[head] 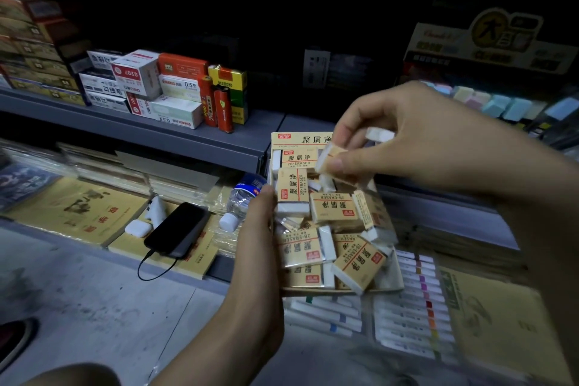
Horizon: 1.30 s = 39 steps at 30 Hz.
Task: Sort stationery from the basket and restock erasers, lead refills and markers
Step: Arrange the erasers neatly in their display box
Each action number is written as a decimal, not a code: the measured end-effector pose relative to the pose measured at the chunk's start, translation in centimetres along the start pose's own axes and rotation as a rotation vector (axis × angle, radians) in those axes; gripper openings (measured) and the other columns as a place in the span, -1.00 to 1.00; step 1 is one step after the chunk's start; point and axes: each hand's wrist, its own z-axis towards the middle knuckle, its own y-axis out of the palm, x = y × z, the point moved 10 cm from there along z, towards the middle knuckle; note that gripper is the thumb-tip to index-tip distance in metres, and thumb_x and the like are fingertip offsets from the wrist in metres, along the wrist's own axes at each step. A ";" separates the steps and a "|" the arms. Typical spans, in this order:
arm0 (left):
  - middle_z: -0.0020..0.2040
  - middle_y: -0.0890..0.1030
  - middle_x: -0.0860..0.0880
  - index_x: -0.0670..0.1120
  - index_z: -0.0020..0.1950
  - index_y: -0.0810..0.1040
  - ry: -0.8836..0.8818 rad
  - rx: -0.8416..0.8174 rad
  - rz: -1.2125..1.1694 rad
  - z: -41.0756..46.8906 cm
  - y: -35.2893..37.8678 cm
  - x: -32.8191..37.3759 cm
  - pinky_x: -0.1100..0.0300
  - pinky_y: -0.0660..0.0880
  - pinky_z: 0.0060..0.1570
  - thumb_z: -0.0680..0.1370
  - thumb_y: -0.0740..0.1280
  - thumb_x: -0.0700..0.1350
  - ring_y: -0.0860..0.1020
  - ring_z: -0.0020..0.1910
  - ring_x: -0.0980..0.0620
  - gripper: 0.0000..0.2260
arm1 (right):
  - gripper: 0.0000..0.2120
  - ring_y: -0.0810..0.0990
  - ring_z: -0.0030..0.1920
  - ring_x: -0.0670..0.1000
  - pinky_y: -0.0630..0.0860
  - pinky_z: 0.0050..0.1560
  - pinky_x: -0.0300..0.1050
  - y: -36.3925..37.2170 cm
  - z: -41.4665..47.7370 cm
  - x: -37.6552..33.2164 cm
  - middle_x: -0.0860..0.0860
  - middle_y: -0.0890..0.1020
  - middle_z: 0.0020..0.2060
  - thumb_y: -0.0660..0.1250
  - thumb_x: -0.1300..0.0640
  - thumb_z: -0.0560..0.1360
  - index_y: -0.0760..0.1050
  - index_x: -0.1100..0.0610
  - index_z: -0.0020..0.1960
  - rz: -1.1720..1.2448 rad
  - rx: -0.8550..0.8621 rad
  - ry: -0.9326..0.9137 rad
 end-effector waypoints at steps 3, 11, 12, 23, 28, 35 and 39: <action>0.01 0.76 -0.09 0.00 0.15 0.71 0.013 -0.049 -0.011 -0.1 0.3 -0.1 0.00 0.62 -0.06 0.65 0.04 0.27 0.74 -0.02 -0.11 -0.46 | -0.79 0.74 -0.21 -0.11 0.70 -0.08 -0.08 0.6 -1.2 -2.4 -0.05 0.74 -0.28 0.58 0.00 0.31 0.67 0.05 -0.11 0.084 -0.036 -0.056; 0.01 0.74 -0.21 -0.08 0.14 0.71 0.048 -0.118 -0.024 -0.3 0.8 0.4 0.05 0.70 -0.17 0.60 0.01 0.36 0.73 -0.01 -0.17 -0.34 | -0.90 0.62 -0.21 -0.26 0.58 -0.13 -0.16 4.8 -0.8 -1.8 -0.25 0.68 -0.31 0.58 -0.09 0.38 0.73 -0.10 -0.20 -0.078 -0.116 -0.004; 0.02 0.74 -0.21 -0.09 0.17 0.70 0.071 -0.131 -0.011 -0.5 1.0 0.6 0.06 0.70 -0.16 0.62 0.02 0.34 0.73 -0.01 -0.17 -0.36 | -0.90 0.59 -0.22 -0.27 0.55 -0.12 -0.16 4.7 -0.6 -1.5 -0.27 0.66 -0.33 0.58 -0.11 0.37 0.72 -0.12 -0.20 -0.111 -0.085 0.001; -0.55 0.59 0.02 -0.17 -0.18 0.43 -0.006 0.068 0.141 5.0 0.0 0.6 0.40 0.37 -0.65 0.73 0.08 -0.13 0.53 -0.65 0.23 -0.68 | -0.85 0.63 -0.01 -0.09 0.57 -0.10 -0.08 -0.3 0.7 2.0 -0.16 0.70 -0.08 0.48 -0.06 0.52 0.70 -0.06 -0.20 -0.130 0.154 0.164; -0.66 0.48 0.01 -0.21 0.01 0.45 -0.034 0.087 0.202 4.8 -0.1 0.9 0.39 0.29 -0.72 0.74 0.00 -0.15 0.38 -0.78 0.23 -0.72 | -0.88 0.61 -0.08 -0.10 0.50 -0.25 -0.15 0.1 1.9 3.2 -0.15 0.68 -0.04 0.49 -0.01 0.51 0.71 -0.09 -0.21 -0.225 0.153 0.211; -0.61 0.50 -0.06 -0.34 0.37 0.42 -0.106 0.104 0.165 3.7 0.4 1.5 0.40 0.25 -0.73 0.74 -0.01 -0.17 0.43 -0.73 0.19 -0.64 | -0.81 0.62 -0.16 -0.08 0.57 -0.19 -0.07 1.9 2.8 2.7 -0.13 0.66 -0.15 0.56 -0.14 0.41 0.67 -0.05 -0.19 -0.344 0.101 0.147; -0.76 0.38 0.07 -0.29 0.14 0.52 -0.066 0.145 0.269 2.7 0.8 2.3 0.42 0.26 -0.73 0.73 0.03 -0.16 0.38 -0.78 0.24 -0.69 | -0.82 0.61 -0.11 -0.08 0.57 -0.13 -0.04 2.0 2.9 2.7 -0.13 0.67 -0.10 0.50 -0.18 0.47 0.69 -0.07 -0.14 -0.340 0.065 0.089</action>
